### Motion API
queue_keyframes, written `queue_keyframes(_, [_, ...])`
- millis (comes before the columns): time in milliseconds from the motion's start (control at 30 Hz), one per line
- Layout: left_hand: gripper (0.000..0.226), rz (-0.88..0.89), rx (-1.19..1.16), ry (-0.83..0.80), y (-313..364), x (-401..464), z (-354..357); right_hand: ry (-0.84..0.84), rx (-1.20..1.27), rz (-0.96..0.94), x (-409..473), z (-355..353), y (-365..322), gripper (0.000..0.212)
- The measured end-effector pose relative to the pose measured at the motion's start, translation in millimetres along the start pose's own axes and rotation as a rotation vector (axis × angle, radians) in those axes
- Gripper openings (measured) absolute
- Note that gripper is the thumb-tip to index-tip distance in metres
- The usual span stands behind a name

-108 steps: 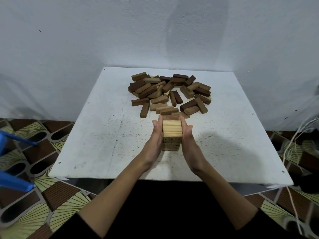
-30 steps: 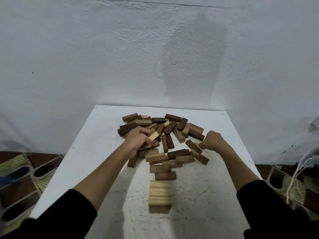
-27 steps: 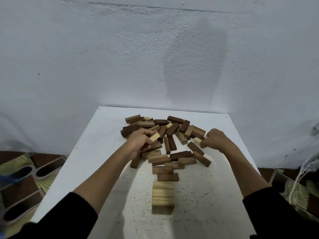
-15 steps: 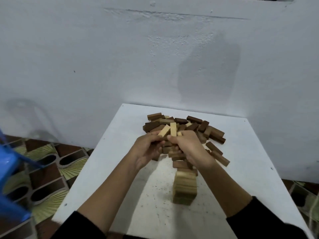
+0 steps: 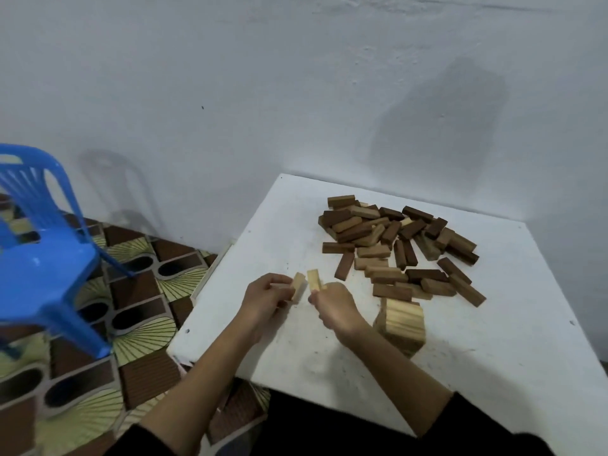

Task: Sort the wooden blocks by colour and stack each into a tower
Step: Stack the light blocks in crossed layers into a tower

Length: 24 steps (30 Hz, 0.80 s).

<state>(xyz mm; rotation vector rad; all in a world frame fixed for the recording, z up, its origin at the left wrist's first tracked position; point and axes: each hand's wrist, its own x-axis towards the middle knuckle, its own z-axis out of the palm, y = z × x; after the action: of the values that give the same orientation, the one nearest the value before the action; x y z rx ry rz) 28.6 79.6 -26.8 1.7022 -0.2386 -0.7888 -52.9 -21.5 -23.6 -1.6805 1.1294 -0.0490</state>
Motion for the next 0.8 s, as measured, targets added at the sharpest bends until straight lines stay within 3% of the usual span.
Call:
queue_keyframes(67, [0.016,0.086,0.113,0.044,-9,0,-1,-0.007,-0.113,0.028,1,11,8,0.017])
queue_keyframes(200, [0.004,0.257,0.391,0.133,-17,5,5,0.037,-0.354,-0.076,-5,13,6,0.031])
queue_keyframes(333, [0.022,0.258,0.553,0.171,-23,14,8,0.056,-0.539,-0.098,-6,9,2,0.048])
queue_keyframes(433, [0.031,0.29,0.594,0.204,-27,19,9,0.08,-0.635,-0.096,-8,7,2,0.053])
queue_keyframes(667, [0.021,0.376,0.567,0.207,-25,20,9,0.093,-0.857,-0.186,-12,6,6,0.048])
queue_keyframes(733, [0.008,0.392,0.531,0.207,-28,21,10,0.166,-0.797,-0.188,-12,9,7,0.049])
queue_keyframes(800, [0.01,0.4,0.513,0.206,-30,21,10,0.227,-0.633,-0.181,-7,15,11,0.042])
